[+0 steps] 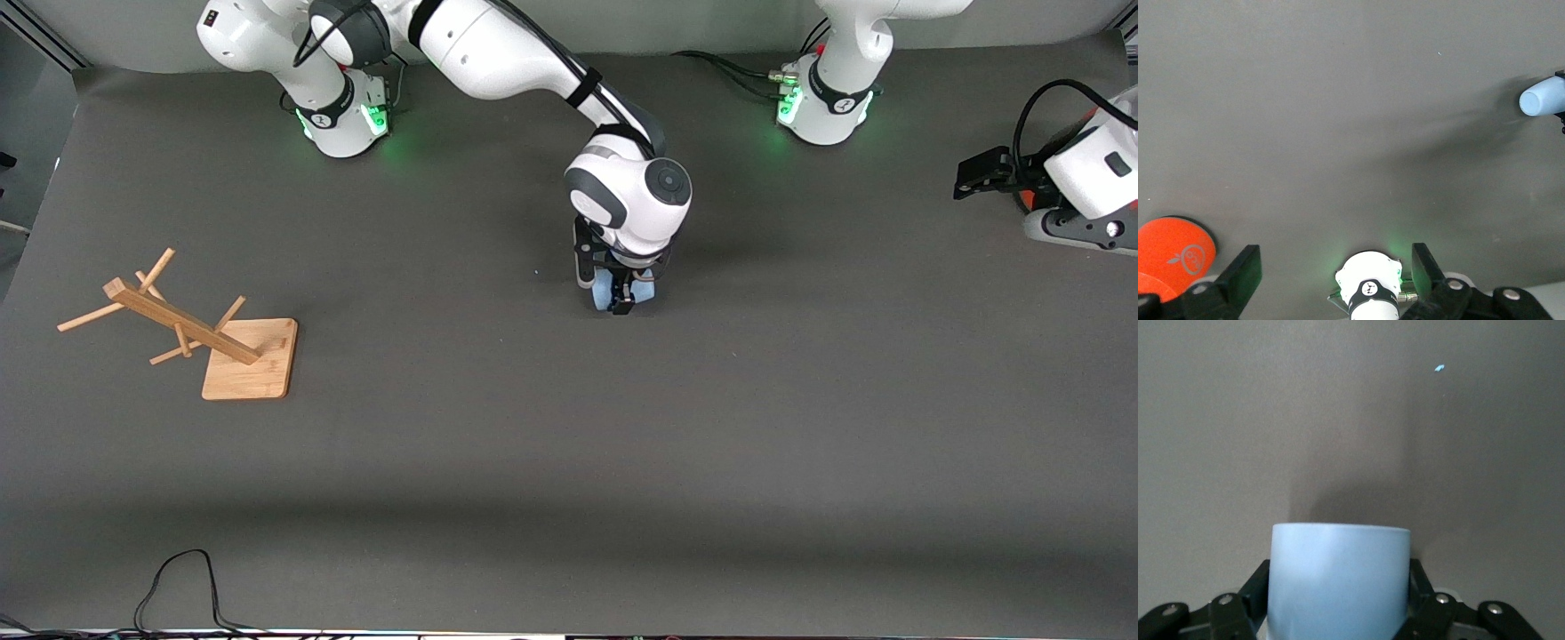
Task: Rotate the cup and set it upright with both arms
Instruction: 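Carry the cup to mid-table and lower it with the right gripper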
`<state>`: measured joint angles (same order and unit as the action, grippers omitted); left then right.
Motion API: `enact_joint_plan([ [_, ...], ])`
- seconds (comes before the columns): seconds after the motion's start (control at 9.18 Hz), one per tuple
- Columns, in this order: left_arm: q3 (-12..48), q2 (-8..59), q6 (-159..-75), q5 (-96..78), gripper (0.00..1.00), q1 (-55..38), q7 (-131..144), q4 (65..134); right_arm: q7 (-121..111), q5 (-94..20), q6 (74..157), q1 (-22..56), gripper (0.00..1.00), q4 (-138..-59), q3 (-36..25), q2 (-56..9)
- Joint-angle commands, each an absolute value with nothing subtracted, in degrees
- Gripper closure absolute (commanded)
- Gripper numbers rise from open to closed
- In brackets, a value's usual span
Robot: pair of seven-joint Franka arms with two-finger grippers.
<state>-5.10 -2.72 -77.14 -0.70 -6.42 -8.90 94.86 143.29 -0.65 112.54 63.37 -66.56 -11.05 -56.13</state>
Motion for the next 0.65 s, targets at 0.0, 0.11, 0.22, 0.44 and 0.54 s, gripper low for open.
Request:
enact_joint_plan([
  [0.0,-5.3,-2.7,-76.7,-1.3,0.0,-6.3,-9.9,94.3,145.2,0.3,112.2,64.1,0.01,-63.6,-12.0,-58.3],
  [0.11,-5.2,-3.1,-76.5,-1.3,0.0,-6.3,-9.9,94.3,145.9,0.3,112.3,64.1,0.0,-63.5,-12.0,-58.4],
  [0.22,-5.1,-3.4,-76.4,-1.3,0.0,-6.4,-9.9,94.1,146.0,0.3,112.8,64.0,0.0,-63.5,-12.0,-58.4],
  [0.44,-5.1,-3.9,-76.3,-1.3,0.0,-6.4,-9.8,94.0,146.0,0.3,113.1,64.0,0.0,-63.6,-12.0,-58.4],
  [0.54,-5.1,-3.9,-76.4,-1.2,0.0,-6.4,-9.8,94.0,145.9,0.3,113.0,64.0,0.0,-63.6,-12.0,-58.3],
])
